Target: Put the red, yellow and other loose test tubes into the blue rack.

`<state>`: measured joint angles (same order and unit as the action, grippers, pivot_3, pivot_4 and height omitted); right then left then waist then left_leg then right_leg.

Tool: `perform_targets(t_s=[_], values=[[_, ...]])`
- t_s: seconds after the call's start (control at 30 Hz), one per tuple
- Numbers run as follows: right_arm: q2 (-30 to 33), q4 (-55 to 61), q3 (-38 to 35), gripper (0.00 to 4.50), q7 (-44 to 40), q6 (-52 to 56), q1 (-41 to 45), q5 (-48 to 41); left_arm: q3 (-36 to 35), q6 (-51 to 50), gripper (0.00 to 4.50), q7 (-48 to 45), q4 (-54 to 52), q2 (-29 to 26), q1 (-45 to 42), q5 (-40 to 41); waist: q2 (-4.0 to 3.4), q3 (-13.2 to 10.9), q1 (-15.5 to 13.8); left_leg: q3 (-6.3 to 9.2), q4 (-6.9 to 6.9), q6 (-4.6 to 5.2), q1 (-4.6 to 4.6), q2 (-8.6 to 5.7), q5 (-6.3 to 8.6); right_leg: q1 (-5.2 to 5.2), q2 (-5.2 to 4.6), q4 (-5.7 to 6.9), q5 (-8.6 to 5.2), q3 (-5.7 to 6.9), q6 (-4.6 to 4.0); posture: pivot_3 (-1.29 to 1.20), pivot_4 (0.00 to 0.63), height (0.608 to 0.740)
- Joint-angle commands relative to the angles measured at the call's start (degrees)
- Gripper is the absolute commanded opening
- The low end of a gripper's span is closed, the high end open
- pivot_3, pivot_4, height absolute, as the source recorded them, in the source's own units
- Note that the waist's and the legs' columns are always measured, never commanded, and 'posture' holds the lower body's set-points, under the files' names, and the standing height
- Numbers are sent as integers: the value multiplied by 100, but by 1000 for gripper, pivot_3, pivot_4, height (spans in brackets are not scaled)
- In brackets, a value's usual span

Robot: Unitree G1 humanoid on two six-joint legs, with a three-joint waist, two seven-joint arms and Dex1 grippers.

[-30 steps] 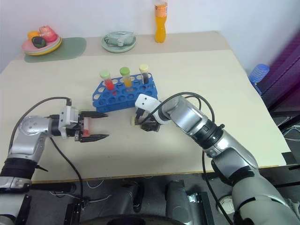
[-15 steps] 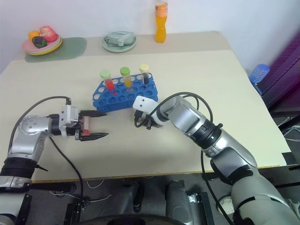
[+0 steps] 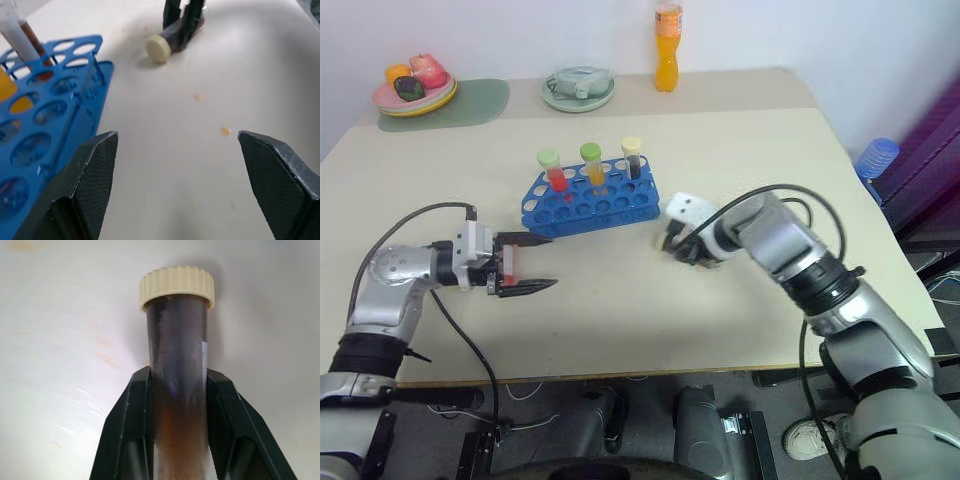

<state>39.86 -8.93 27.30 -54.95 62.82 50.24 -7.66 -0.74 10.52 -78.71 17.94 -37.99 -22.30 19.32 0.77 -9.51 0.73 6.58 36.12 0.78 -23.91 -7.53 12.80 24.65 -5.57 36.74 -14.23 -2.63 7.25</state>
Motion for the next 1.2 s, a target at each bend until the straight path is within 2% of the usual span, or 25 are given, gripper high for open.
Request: perform_targets(t_s=[0.03, 0.23, 0.4, 0.47, 0.5, 0.73, 1.0, 1.2], values=[[86, -1154, -408, 789, 223, 33, 230, 141, -28, -4, 3931, -44, -19, 16, -95, 83, 0, 0, 5, 0, 0, 0, 0, 0, 0, 0, 0, 0, 0, 0, 0, 0, 150, 740], [210, -2517, -256, 789, -147, -691, 607, 426, -30, -18, 3931, -97, 51, 56, -207, 77, 1, 1, -13, 1, 3, 0, 4, 0, 0, -8, -1, -4, 0, 1, 0, 0, 150, 740], [117, -2761, -308, 3236, -226, -799, 774, 541, -34, -89, 3931, -127, -60, 51, -149, 109, 1, 1, -8, 2, 3, 0, 5, 0, 0, -9, -1, -4, 0, 4, 0, 0, 150, 740], [134, -2659, -221, 4287, -543, -836, 808, 552, -38, -129, 3931, -127, -107, 53, -134, 124, 1, 1, 6, 2, 2, -1, 5, 0, 0, -8, 0, -3, 0, 4, 0, 0, 150, 740], [124, -2632, -207, 4462, -641, -804, 830, 552, -42, -135, 3931, -131, -112, 51, -134, 124, 1, 1, 10, 2, 2, -1, 5, 0, 0, -8, 0, -3, 0, 4, 0, 0, 150, 740], [-237, -3371, -320, 4462, -445, -914, 1220, 855, -77, -251, 3931, -158, -180, 35, -128, 162, 1, 1, 20, 1, 2, -1, 5, 1, 0, -7, 1, -2, 0, 4, 0, 0, 150, 740], [-767, -4935, -295, 4462, -408, -1691, 1995, 1335, -124, -341, 3931, -105, -360, 14, 8, 188, 1, 1, 50, 0, -1, -3, 8, 1, -1, -2, 2, 7, 0, 3, -1, 0, 150, 740], [-1015, -5589, -241, 4462, -430, -2226, 2251, 1748, -191, -443, 3931, -14, -622, -64, 259, 251, 0, 1, 65, -1, -1, -6, 9, 1, -1, 3, 3, 16, 0, 3, -1, 0, 150, 740]])
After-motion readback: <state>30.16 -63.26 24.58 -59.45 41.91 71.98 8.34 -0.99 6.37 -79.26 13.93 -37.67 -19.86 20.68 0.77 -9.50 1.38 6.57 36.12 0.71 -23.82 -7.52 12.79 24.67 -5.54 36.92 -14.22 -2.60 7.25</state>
